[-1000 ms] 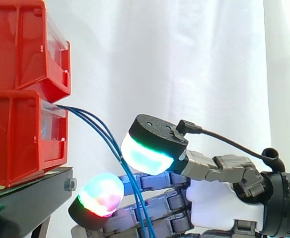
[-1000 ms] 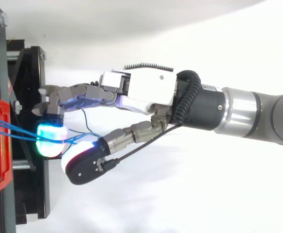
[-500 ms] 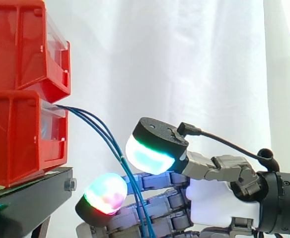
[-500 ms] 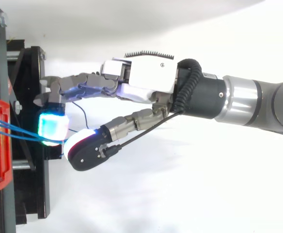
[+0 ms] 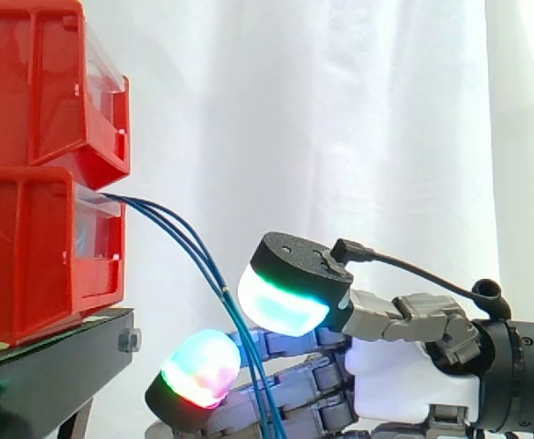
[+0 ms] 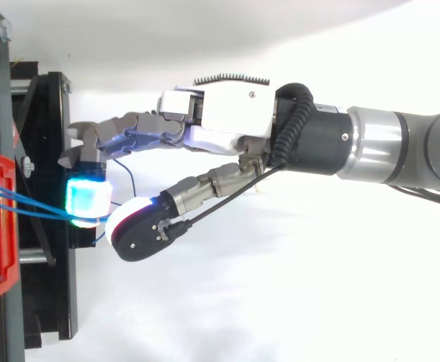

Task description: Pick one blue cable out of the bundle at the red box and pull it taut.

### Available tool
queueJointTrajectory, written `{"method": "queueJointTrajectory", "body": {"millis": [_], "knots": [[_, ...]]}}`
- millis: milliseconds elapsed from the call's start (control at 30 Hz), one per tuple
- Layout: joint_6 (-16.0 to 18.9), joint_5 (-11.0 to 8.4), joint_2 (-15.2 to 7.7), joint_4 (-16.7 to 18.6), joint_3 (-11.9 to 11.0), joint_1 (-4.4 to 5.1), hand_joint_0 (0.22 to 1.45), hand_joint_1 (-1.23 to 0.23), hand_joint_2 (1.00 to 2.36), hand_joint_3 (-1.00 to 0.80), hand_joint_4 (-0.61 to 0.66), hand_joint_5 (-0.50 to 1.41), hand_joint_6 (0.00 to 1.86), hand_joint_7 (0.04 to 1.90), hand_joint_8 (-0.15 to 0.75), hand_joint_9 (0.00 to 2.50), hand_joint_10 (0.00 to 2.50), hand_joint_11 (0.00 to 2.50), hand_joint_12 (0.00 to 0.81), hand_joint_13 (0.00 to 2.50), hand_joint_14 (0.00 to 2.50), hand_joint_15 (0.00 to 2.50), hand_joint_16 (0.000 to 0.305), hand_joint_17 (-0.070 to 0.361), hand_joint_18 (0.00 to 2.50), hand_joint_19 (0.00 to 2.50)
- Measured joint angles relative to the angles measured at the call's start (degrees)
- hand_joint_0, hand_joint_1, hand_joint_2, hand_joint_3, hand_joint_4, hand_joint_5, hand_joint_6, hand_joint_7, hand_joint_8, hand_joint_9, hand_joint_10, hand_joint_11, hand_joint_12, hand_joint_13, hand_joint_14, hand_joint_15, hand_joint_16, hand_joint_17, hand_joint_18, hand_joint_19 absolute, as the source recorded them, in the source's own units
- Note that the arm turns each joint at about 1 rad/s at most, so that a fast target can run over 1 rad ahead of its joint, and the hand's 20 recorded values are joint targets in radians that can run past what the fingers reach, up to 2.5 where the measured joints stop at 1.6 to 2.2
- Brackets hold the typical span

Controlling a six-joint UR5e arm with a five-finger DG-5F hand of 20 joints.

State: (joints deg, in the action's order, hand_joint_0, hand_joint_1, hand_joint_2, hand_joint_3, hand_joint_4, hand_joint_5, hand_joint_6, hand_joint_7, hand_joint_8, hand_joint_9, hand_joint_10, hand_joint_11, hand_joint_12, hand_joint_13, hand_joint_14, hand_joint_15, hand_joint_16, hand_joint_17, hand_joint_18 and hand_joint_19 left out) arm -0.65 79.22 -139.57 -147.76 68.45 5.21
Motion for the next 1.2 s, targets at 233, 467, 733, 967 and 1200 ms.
{"method": "queueJointTrajectory", "body": {"millis": [233,467,733,967,1200], "knots": [[-0.1,0.2,0.05,-0.29,0.0,0.09,0.59,-0.7,1.01,-0.39,0.18,-0.14,0.64,1.02,0.284,0.35,0.0,0.11,0.332,0.1,0.0,0.07,0.056,0.126,0.0,0.03],[-0.24,0.2,0.64,-0.58,-0.02,0.18,0.61,-0.72,1.01,-0.31,0.16,-0.18,0.79,0.85,0.284,0.36,0.0,0.13,0.33,0.11,0.0,0.07,0.056,0.126,0.0,0.03],[-0.71,0.23,1.29,-1.64,-0.06,0.29,0.62,-0.73,1.01,-0.28,0.17,-0.19,0.85,0.83,0.286,0.36,0.0,0.16,0.331,0.13,0.0,0.07,0.056,0.127,0.0,0.03],[-0.75,0.24,1.29,-1.72,-0.06,0.3,0.62,-0.76,1.01,-0.27,0.16,-0.19,0.85,0.86,0.294,0.41,0.0,0.16,0.336,0.18,0.0,0.06,0.057,0.128,0.03,0.0],[-0.85,0.24,1.29,-1.48,-0.26,0.03,0.61,-0.76,1.01,-0.24,0.17,-0.19,0.86,0.86,0.296,0.42,0.0,0.17,0.337,0.19,0.0,0.07,0.057,0.128,0.04,0.01]]}}
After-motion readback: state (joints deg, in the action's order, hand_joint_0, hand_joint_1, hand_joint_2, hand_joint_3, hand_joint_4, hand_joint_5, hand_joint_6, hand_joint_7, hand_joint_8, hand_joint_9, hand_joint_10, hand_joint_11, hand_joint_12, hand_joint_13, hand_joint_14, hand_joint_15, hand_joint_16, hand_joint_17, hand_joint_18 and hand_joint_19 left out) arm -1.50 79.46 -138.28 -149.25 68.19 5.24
